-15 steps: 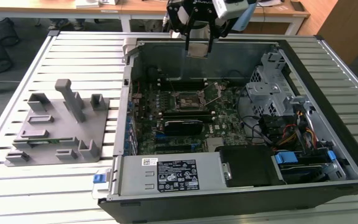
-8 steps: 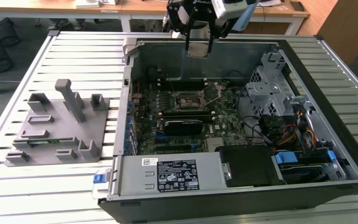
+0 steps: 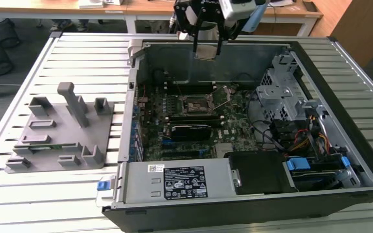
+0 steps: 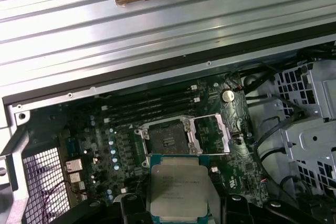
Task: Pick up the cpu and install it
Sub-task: 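Place the cpu into insertion slot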
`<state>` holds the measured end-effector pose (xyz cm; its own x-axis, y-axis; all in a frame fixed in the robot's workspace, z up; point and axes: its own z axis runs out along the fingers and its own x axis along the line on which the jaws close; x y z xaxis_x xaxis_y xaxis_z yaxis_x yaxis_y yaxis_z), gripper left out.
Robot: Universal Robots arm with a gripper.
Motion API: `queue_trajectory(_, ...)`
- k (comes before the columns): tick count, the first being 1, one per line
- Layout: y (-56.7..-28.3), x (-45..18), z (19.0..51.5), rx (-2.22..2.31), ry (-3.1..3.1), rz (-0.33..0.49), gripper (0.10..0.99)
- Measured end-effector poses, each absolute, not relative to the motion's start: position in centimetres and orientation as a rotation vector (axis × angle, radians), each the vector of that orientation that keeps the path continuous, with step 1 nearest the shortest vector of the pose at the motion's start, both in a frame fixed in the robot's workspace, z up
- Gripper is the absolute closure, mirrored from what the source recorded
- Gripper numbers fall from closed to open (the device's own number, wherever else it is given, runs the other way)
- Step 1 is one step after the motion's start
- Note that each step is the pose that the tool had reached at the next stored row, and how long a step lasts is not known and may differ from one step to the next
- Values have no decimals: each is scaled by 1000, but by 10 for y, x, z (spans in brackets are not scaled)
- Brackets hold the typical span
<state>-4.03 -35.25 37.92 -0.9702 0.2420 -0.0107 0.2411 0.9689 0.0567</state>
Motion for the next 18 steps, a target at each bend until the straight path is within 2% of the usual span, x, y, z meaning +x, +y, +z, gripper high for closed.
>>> queue_trajectory(18,-353,-40,379,495,3081,85,561)
